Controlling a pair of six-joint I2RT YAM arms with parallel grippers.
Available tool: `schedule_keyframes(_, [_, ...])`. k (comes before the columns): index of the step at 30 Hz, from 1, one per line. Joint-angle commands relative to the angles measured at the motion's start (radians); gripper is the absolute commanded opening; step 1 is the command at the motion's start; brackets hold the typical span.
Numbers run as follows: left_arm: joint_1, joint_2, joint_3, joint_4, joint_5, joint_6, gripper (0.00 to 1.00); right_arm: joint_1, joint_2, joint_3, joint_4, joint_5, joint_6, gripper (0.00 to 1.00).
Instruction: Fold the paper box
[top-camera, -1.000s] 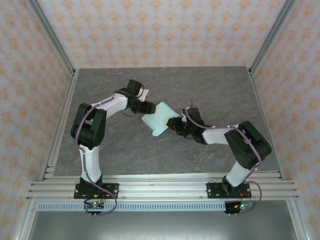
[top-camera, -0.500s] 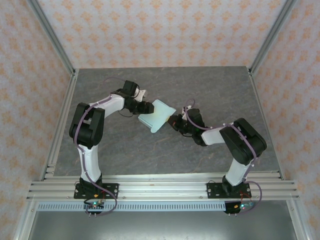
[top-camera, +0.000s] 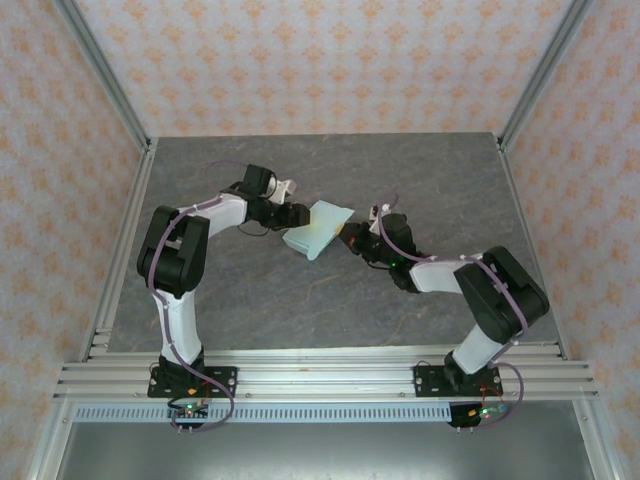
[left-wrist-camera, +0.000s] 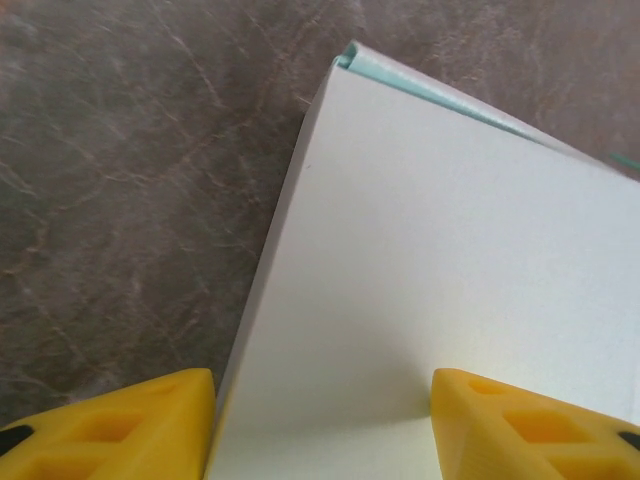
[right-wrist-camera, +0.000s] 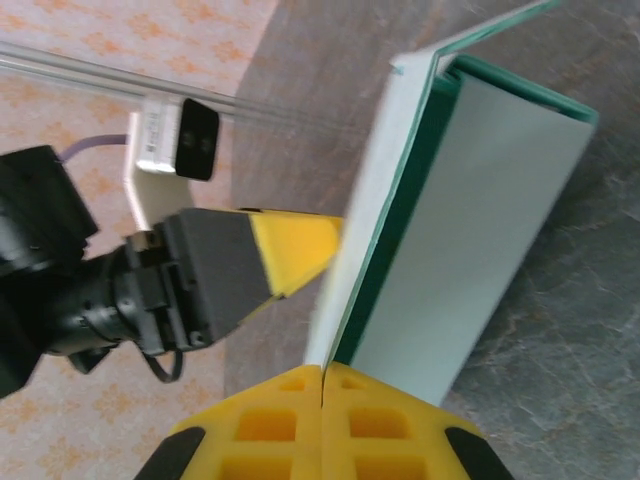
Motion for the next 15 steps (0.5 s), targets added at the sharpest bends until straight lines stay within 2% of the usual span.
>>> schedule_keyframes(1, [-0.011,-0.035,-0.048,0.006,0.036,-0.031,0.57,-0.001,-0.077,0.023,-0.005,0.024,-0.060,0.00])
schedule_keyframes(15, [-0.101,-0.008,-0.027,-0.021,0.028,-0.008,0.57,0.013,-0.127,0.100,-0.250,0.091,-0.097,0.00])
